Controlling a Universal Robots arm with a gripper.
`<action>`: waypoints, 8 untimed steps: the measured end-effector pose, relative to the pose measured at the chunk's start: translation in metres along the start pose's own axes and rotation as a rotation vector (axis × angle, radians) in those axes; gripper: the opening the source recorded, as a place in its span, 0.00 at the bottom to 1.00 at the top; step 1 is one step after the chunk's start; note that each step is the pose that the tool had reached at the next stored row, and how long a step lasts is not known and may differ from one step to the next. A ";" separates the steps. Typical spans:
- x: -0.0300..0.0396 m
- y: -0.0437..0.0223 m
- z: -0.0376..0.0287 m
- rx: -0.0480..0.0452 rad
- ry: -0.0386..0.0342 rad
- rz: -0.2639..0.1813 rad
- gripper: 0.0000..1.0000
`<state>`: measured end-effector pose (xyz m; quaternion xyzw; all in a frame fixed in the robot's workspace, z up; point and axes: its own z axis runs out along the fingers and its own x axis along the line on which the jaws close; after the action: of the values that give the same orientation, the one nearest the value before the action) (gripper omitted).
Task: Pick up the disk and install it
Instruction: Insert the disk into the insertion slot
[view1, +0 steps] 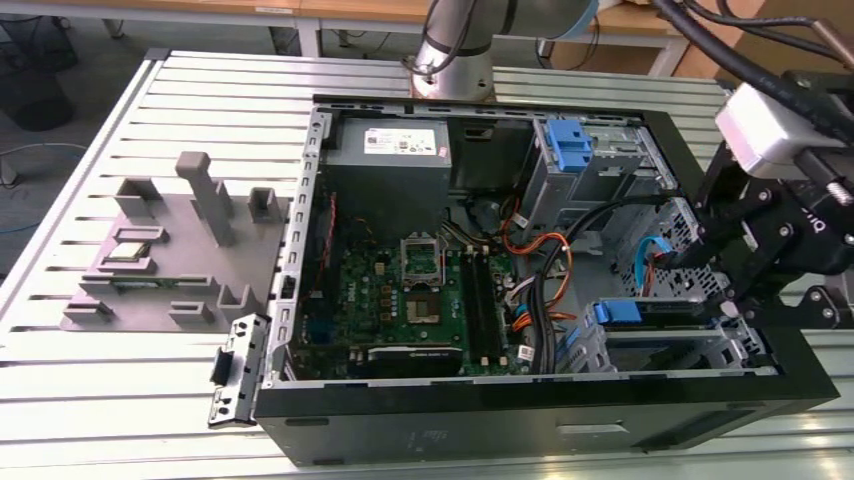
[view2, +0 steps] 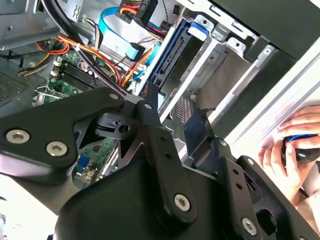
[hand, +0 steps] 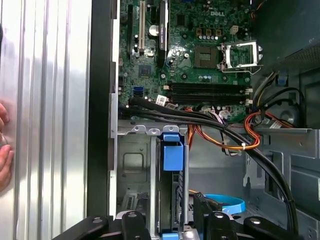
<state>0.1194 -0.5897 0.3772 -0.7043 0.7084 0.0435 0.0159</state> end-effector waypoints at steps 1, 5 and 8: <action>-0.0011 0.0005 0.0020 0.0019 0.0000 -0.001 0.48; -0.0095 0.0012 0.0101 0.0072 -0.0001 -0.003 0.48; -0.0124 0.0015 0.0158 0.0122 -0.0001 -0.005 0.48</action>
<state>0.1174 -0.5760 0.3626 -0.7060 0.7068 0.0391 0.0204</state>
